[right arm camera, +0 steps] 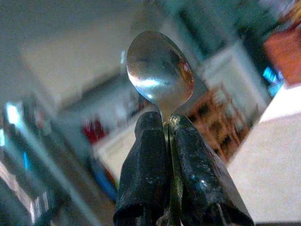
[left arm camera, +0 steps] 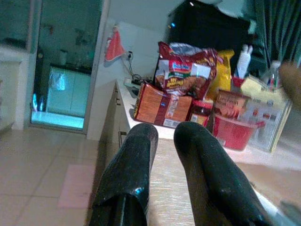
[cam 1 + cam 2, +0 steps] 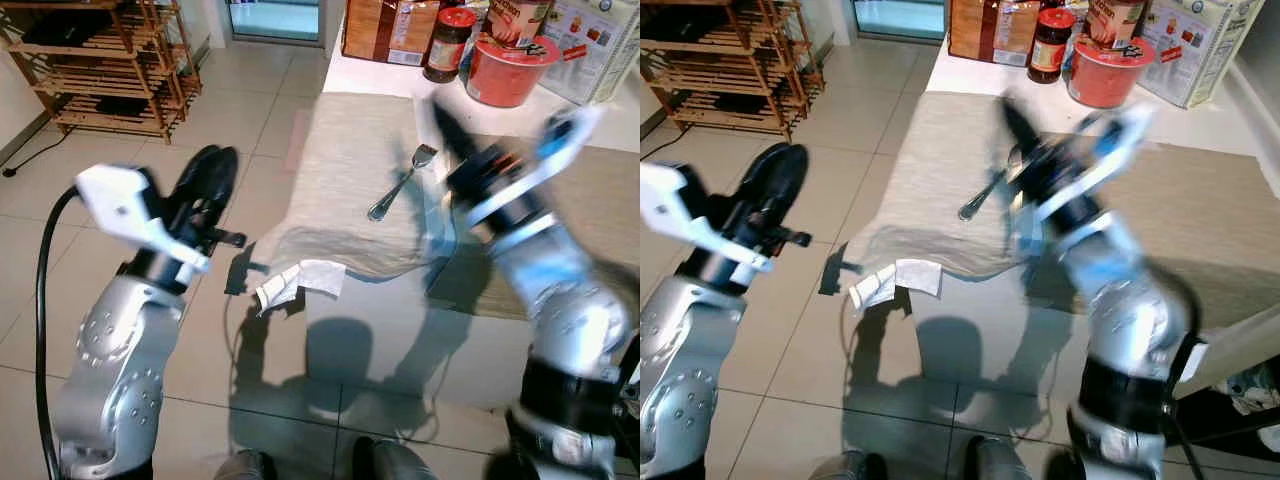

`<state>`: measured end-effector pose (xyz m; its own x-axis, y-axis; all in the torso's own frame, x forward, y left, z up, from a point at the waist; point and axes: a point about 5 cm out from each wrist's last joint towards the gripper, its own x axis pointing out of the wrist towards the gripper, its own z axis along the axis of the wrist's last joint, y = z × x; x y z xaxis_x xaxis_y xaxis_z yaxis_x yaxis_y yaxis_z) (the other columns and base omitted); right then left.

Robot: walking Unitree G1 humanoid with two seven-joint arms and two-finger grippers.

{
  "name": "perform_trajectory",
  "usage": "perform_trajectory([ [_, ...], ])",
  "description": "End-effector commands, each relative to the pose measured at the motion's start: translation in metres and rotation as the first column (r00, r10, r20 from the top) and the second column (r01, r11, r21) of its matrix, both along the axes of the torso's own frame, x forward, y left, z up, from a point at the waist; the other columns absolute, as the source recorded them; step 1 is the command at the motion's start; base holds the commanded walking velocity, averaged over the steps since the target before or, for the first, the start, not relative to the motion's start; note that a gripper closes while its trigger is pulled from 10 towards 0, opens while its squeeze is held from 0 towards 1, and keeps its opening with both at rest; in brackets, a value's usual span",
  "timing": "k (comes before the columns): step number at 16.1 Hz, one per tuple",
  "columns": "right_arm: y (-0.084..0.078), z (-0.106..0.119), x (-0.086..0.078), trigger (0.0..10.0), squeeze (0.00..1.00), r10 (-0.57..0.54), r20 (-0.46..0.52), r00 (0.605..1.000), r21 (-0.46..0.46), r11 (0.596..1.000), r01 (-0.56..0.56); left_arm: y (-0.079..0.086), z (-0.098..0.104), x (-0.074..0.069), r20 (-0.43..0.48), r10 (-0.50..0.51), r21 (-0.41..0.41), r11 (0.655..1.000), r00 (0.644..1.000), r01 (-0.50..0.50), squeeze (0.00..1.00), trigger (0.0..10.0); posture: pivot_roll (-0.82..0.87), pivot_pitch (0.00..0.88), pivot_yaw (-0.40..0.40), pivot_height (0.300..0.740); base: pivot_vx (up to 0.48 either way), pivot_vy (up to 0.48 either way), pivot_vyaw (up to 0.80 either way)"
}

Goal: Setting the table

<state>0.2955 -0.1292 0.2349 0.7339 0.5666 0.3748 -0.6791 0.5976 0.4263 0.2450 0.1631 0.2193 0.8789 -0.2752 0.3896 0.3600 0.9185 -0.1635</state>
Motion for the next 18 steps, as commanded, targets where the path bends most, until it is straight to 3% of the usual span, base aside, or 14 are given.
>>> perform_trajectory([
  [1,0.01,-0.004,-0.001,10.0,0.0,0.0,0.034,0.999,-0.104,0.995,0.003,0.001,-0.005,-0.002,-0.008,-0.007,-0.022,1.0,1.0,0.007,0.0,10.0,-0.08,0.098,0.002,0.74,0.0,-0.435,0.0],
  [3,0.018,-0.011,0.002,10.0,0.0,-0.013,0.013,1.0,-0.162,0.987,0.015,-0.001,-0.011,-0.003,-0.024,-0.02,-0.041,0.999,1.0,0.019,0.0,10.0,-0.08,0.093,0.001,0.74,0.0,-0.435,0.0],
  [5,0.024,-0.015,-0.004,10.0,0.0,-0.002,0.059,0.998,-0.188,0.982,0.013,-0.001,-0.022,-0.004,-0.049,-0.039,-0.073,0.997,0.998,0.035,0.0,10.0,-0.08,0.092,-0.001,0.74,0.0,-0.433,0.0],
  [8,0.031,-0.02,-0.012,10.0,0.0,0.08,0.088,0.993,-0.16,0.985,-0.065,0.0,-0.029,-0.006,-0.062,-0.055,-0.088,0.995,0.997,0.05,0.0,10.0,-0.08,0.093,-0.001,0.74,0.0,-0.433,0.0],
  [9,0.033,-0.02,-0.021,10.0,0.0,0.169,0.095,0.981,-0.102,0.982,-0.16,0.001,-0.029,-0.006,-0.062,-0.056,-0.093,0.994,0.997,0.05,0.0,10.0,-0.08,0.094,-0.001,0.74,0.0,-0.435,0.0],
  [10,0.033,-0.024,-0.026,10.0,0.0,0.226,0.097,0.969,-0.086,0.972,-0.218,0.002,-0.031,-0.006,-0.063,-0.053,-0.099,0.994,0.997,0.047,0.0,10.0,-0.08,0.096,0.0,0.74,0.0,-0.431,0.0],
  [13,0.027,-0.038,-0.031,10.0,0.0,0.258,0.06,0.964,-0.119,0.961,-0.249,0.004,-0.032,-0.006,-0.066,-0.054,-0.1,0.994,0.996,0.048,0.0,10.0,-0.09,0.1,0.005,0.74,0.0,-0.435,0.0],
  [18,0.013,-0.06,-0.027,10.0,0.0,0.195,-0.031,0.98,-0.209,0.958,-0.198,0.003,-0.033,-0.006,-0.067,-0.066,-0.088,0.994,0.996,0.06,0.0,10.0,-0.09,0.106,0.001,0.74,0.0,-0.434,0.0],
])
